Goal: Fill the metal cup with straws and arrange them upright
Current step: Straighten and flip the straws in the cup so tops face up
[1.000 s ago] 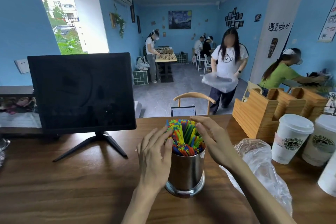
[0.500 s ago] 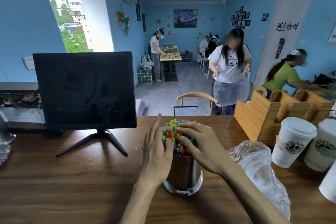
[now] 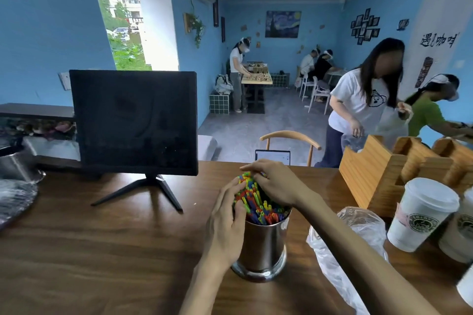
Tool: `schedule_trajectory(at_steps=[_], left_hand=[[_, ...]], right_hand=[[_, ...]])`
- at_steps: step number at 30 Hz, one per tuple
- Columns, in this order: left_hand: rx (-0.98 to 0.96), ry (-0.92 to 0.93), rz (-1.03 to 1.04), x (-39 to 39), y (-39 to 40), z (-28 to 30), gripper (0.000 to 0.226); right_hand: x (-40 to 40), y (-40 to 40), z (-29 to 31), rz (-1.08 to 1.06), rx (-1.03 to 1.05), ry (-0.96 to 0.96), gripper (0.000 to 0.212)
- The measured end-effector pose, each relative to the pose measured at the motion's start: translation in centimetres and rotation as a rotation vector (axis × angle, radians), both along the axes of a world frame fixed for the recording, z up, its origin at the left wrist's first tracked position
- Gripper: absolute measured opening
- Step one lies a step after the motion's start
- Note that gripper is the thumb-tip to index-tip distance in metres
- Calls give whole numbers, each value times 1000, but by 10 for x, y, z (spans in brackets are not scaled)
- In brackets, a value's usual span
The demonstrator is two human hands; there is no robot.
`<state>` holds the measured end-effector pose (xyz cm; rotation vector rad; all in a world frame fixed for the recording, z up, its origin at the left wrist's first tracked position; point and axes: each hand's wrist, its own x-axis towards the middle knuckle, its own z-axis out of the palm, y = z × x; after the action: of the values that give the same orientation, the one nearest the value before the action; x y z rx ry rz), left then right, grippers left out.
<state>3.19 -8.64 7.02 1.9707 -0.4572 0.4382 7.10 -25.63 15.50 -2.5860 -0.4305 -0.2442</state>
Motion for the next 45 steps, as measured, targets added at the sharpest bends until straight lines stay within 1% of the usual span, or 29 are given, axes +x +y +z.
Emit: schedule_trajectory(at_steps=[4,7,11,13,18,21,23,27,32,36,38,39,42,43,45], left_hand=[[26,1,5,1,2,-1,46],[56,7,-13,3,8,-3,41],[67,25,-34,2,12,-2,40],[64,29,-44,2,13,-2,43],[68,33,-58,1,13,-3,40],[76,32,-68,2,14,-3,40],[82,39,-76,2,14,-3,42],[79,30,-76,3,14,-4,42],[79,30,-69,3,13,-5,42],[82,33,-72,2,13,-4,43],[86,40,-71,3,13,-4,42],[88,40,-71,2,13,-4,42],[89,36,-69,2,13,-3,46],[85,37,-69,2,13,-3,46],[82,44,-73,1,13,-2,45]], right_hand=[[-3,-1,5,-23,-53,24,36],[-1,-1,6,-28,-13,44,35],[14,-9,18,26,67,186,35],[24,-16,23,92,28,255,34],[46,-27,33,184,-52,378,29],[55,-27,36,205,-94,369,25],[58,-27,37,209,-79,378,23],[68,-27,36,220,-44,438,20],[76,-26,38,231,-68,515,21],[74,-25,38,241,20,560,21],[73,-26,34,246,55,567,12],[73,-26,32,245,58,563,10],[73,-27,26,239,64,545,26],[71,-27,25,241,73,538,28],[69,-26,22,232,97,507,26]])
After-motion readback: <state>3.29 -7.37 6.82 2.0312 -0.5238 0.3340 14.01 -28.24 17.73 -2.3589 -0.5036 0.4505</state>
